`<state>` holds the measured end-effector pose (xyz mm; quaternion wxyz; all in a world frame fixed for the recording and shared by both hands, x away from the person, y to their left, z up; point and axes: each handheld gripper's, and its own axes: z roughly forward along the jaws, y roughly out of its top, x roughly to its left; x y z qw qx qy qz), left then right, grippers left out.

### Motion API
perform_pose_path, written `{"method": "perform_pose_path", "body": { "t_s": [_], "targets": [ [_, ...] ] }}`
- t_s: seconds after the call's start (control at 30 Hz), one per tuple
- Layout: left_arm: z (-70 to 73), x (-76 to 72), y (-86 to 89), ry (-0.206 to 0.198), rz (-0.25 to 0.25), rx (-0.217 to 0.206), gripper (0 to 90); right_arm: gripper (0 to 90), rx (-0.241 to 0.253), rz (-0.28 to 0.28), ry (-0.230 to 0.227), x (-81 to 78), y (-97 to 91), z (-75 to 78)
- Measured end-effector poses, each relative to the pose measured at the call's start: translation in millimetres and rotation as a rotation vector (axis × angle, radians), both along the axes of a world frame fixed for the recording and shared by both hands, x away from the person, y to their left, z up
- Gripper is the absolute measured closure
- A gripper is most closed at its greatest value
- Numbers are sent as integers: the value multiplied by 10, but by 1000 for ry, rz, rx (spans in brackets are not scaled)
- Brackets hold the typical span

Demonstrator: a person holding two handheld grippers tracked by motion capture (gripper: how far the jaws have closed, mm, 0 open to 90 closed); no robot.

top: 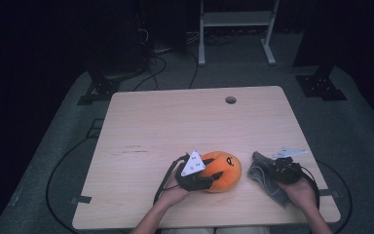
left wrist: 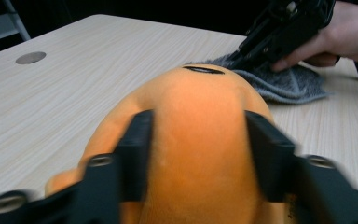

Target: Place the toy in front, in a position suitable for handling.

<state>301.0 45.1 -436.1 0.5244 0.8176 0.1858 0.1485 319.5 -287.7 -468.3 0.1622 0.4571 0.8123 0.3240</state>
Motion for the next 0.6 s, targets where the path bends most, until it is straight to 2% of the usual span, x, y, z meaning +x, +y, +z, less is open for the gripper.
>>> {"method": "perform_pose_path", "body": {
  "t_s": [0.07, 0.13, 0.2, 0.27, 0.33, 0.4, 0.47, 0.53, 0.6],
  "targets": [
    [71, -1, 55, 17, -7, -19, 278, 809, 16, -15, 6, -13, -81, 14],
    [110, 0, 119, 22, 7, -25, 215, 810, 39, -27, -14, -61, -157, 66],
    [113, 18, 186, 28, 18, -31, 206, 810, 75, -22, -58, -148, -200, 176],
    [95, 47, 245, 37, 23, -28, 241, 810, 115, 16, -107, -247, -188, 293],
    [59, 56, 255, 38, 24, -14, 319, 809, 135, 82, -147, -329, -123, 401],
    [27, 61, 240, 38, 17, -3, 358, 808, 159, 160, -183, -404, -27, 493],
    [-2, 64, 207, 37, 27, 5, 375, 807, 216, 251, -210, -458, 90, 560],
    [-20, 70, 174, 38, 31, 5, 384, 805, 216, 312, -239, -502, 253, 599],
    [-32, 70, 137, 26, 38, 24, 402, 803, 210, 377, -248, -525, 427, 592]
  ]
}}
